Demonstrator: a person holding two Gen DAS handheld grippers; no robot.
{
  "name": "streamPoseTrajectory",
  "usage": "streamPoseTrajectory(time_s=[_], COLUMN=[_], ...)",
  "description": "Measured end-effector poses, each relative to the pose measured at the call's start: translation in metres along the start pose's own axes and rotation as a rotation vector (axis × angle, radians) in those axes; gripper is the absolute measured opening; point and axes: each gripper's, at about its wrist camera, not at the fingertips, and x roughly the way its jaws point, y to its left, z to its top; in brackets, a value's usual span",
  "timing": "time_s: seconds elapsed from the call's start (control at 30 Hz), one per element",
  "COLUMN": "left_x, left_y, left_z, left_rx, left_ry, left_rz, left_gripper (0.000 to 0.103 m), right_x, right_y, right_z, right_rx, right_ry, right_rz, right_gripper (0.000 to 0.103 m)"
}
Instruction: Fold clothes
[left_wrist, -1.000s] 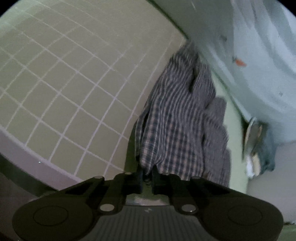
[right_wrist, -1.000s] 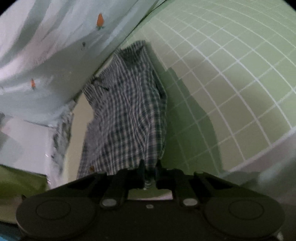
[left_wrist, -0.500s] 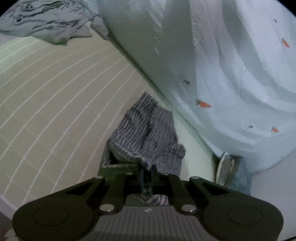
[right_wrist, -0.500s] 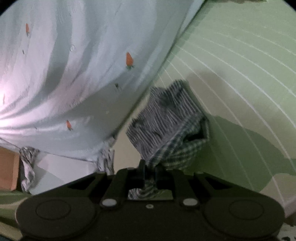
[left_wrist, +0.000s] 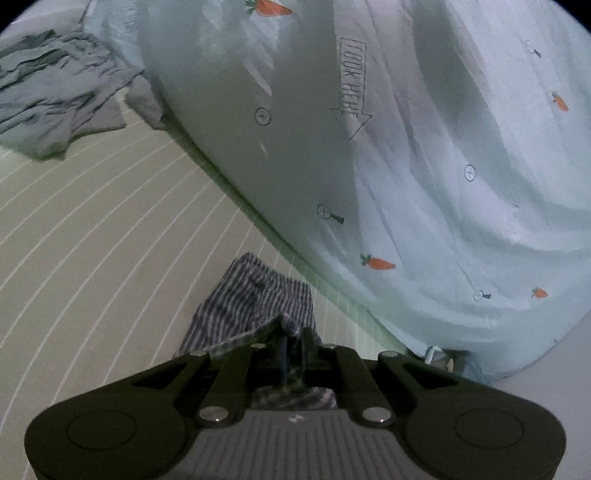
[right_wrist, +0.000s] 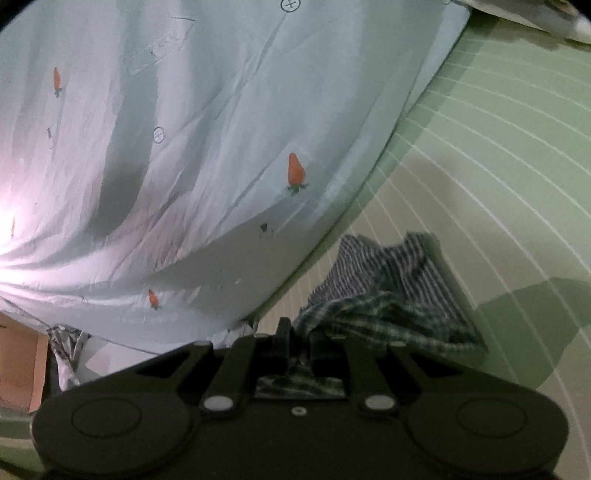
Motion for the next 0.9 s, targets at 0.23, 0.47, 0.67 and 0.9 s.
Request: streamPoseTrajectory(time_s=[0.23,0.47,0.67,0.9], left_x=[0.064,0.144,0.162,0.175], left_y=[-0.007,-0.007,0.019,0.050], left_z=[0.048,0.098,0.090,0.042], left_rx=[0.030,0.106,0.178,0.142], left_ry=[0.011,-0.001,0.089,0.269], left_rz=[0.024,0.183,0.267,0.267], left_gripper=[0.007,0.078,0.089,0.089], right_x=[0.063,0.137,0.157,0.156], right_y=[0.004,0.021,0.002,-0.048], right_z=[0.047,0.102,0.105,0.064], right_rx=[-0.023,-0.266,-0.307,-0.237], right_ry=[-0.007,-0.101,-0.054,0.094], right_rz=[-0.040,-0.251,-0.360,-0.427], right_gripper=[0.010,0.074,0.085,0.087])
